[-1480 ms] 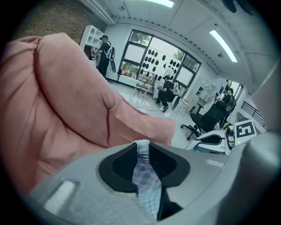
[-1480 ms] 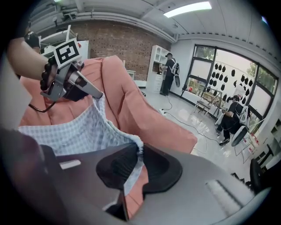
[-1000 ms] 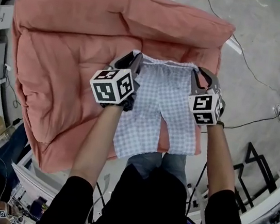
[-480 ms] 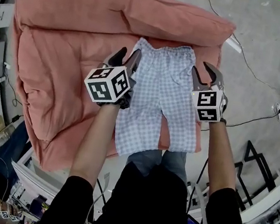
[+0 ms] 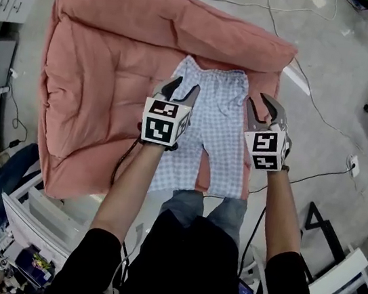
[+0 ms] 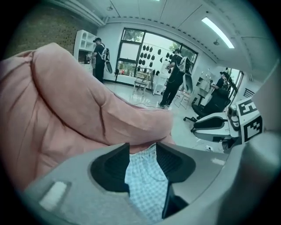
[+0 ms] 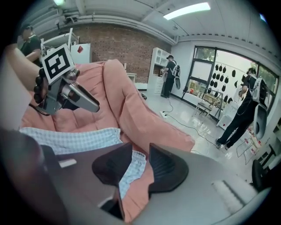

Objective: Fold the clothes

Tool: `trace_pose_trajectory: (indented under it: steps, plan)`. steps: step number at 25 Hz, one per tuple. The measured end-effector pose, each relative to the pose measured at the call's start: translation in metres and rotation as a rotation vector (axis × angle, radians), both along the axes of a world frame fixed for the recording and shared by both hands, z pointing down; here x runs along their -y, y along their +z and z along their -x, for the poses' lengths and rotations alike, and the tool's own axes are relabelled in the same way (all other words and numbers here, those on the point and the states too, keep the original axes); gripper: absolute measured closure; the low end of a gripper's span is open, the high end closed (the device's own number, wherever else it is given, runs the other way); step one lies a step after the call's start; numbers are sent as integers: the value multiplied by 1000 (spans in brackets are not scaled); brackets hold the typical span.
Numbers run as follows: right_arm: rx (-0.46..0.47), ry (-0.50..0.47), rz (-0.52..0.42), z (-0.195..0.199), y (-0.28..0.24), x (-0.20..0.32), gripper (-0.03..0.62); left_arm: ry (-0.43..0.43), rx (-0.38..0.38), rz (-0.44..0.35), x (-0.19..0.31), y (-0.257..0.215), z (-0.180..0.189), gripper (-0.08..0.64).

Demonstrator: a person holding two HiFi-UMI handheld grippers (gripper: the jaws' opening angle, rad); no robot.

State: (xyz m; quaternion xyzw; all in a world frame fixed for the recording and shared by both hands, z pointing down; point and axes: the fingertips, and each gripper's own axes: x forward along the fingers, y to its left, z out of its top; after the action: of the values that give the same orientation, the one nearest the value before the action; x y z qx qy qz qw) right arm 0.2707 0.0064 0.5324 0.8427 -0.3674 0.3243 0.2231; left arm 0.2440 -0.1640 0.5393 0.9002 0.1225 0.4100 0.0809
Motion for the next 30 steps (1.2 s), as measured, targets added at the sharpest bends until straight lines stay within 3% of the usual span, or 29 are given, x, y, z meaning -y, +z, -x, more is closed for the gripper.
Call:
trace_pose_trajectory:
  steps: [8,12,17,23,26,30]
  plan:
    - [-86,-82,-58,16,-73,-84,485,-110,-15,-55,-58,-51,50,377]
    - [-110,-200,-77,22,-110,-120,494,-246,-16,-63,-92,-80,90,386]
    - [-151,-344,-98,45,-161,-145,512,-308,-70,-145,-136,-135,129,395]
    - [-195,-509,-113,76,-212,-144,520,-411,-103,-182,-156,-185,190,408]
    - [-214,-587,-113,98,-230,-124,525,-441,-91,-241,-147,-199,235,410]
    - [-228,-690,-104,129,-238,-85,525,-530,-64,-261,-120,-194,300,416]
